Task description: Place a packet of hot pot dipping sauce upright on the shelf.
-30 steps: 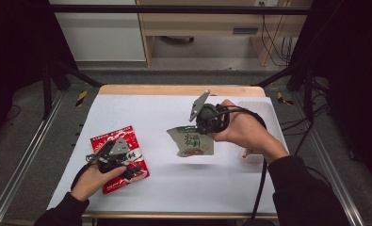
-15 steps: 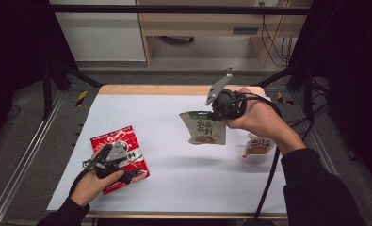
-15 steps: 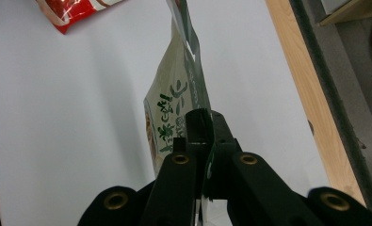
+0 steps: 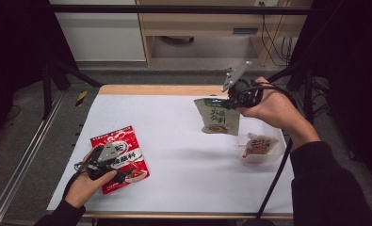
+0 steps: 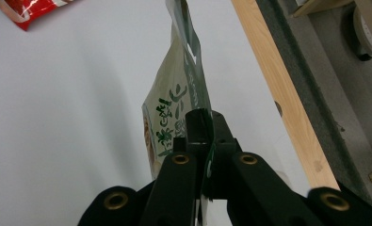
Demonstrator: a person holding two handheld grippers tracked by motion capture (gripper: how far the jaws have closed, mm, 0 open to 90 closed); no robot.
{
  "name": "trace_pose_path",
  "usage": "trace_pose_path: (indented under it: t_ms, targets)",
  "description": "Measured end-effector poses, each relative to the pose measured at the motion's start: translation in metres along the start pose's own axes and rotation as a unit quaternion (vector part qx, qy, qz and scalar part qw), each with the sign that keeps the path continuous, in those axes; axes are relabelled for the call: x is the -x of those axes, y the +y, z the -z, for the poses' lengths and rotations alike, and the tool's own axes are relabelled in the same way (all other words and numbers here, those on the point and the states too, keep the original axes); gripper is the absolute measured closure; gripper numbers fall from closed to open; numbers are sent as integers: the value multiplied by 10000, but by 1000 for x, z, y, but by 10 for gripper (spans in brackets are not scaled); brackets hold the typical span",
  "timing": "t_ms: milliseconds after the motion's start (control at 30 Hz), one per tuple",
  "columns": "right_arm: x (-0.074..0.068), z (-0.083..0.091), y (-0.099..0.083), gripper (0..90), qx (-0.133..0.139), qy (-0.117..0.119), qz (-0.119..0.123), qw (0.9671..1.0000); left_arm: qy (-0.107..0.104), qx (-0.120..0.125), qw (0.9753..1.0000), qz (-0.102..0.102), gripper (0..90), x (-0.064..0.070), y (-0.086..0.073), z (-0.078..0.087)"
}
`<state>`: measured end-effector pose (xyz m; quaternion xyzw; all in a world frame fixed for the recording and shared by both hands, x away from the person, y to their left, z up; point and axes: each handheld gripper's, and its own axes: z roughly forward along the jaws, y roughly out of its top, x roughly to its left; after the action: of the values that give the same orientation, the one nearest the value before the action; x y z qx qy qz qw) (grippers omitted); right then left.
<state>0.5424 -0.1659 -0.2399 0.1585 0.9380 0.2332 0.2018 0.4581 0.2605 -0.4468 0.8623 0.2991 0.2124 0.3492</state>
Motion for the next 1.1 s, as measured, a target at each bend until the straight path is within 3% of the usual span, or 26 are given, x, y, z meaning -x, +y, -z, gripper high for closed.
trace_pose_path:
  t_ms: [433,733,1100]
  targets:
    - [18,4,-29,900,-69,-298,-173,9994,25,-22,10000,0,58,-2,-1,-1]
    - [20,11,-55,900,65,-258,-278,9993,12,-43,10000,23,58,-3,-2,-1]
    - [23,15,-74,900,158,-259,-395,9988,45,-89,9999,59,58,-6,-4,-2]
